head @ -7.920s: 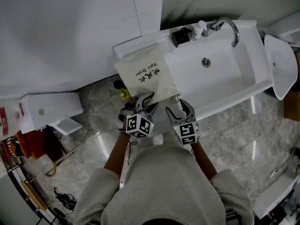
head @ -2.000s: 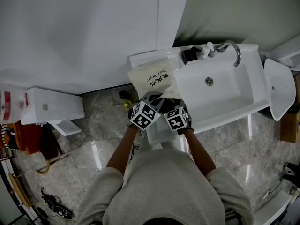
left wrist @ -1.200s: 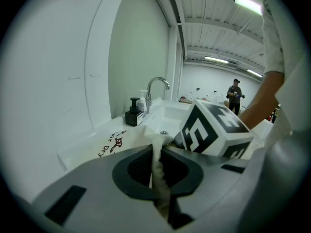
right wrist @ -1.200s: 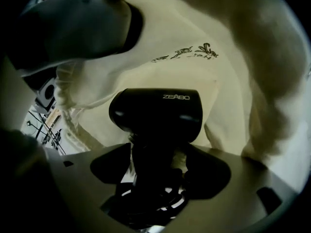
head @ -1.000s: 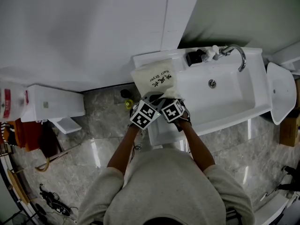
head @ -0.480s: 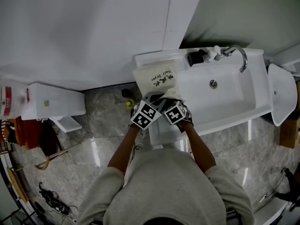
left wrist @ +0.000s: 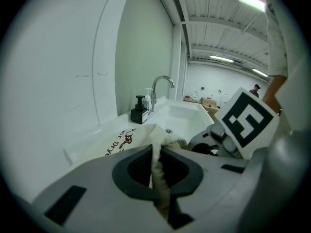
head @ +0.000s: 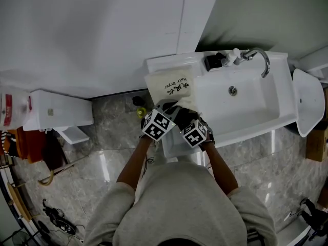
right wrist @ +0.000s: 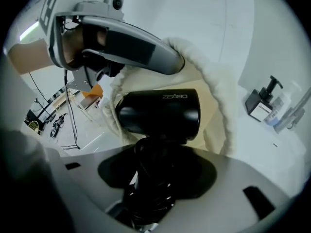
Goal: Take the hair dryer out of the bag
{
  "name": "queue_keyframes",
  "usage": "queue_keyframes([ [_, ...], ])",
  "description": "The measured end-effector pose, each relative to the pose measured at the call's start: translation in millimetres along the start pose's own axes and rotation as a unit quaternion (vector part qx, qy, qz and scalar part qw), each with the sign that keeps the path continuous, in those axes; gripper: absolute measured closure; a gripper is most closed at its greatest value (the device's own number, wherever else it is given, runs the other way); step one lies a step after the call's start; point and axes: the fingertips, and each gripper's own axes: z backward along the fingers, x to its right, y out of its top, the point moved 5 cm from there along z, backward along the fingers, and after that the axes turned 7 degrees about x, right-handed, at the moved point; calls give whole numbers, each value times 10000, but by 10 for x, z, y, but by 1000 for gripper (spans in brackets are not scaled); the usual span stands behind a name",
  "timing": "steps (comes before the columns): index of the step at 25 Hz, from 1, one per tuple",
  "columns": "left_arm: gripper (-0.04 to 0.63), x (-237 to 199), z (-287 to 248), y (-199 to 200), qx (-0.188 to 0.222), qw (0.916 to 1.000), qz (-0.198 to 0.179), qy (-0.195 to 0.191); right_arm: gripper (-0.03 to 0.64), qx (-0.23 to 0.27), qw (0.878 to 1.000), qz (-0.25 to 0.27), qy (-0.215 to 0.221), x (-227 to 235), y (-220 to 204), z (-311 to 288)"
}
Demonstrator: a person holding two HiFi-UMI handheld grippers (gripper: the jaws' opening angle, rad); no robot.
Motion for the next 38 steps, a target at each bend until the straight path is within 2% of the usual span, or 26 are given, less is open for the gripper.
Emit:
queue_keyframes([
  [4,577,9,-8,-23,-31,10000,-1,4,407,9,9991,410,87,-40,-51,111],
  [8,578,56,-1,-33,-48,10000,-20,-21,407,-35,9988,481,94,-59,-183,130],
  [18,578,104,-4,-1,-18,10000,-74,-52,380,-346,9989,72,313,68,-258,-19],
  [23,577,104,-11,-6,-18,9999,-84,-69,365,-295,9988,7,400,85,-242,-37],
  [26,577,97,-12,-4,-12,9999,-90,-72,345,-347,9987,54,372,73,-228,-53],
  [28,577,98,-5,5,-11,9999,-99,-83,306,-413,9984,18,389,48,-217,-42],
  [32,577,99,15,6,2,9999,-126,-106,267,-430,9974,-277,503,23,-184,-38],
  [35,577,124,25,3,8,9998,-152,-142,273,-424,9967,-551,421,41,-167,-44],
  [38,578,153,22,13,-6,9996,-199,-214,278,-338,9960,-812,163,123,-163,-110],
])
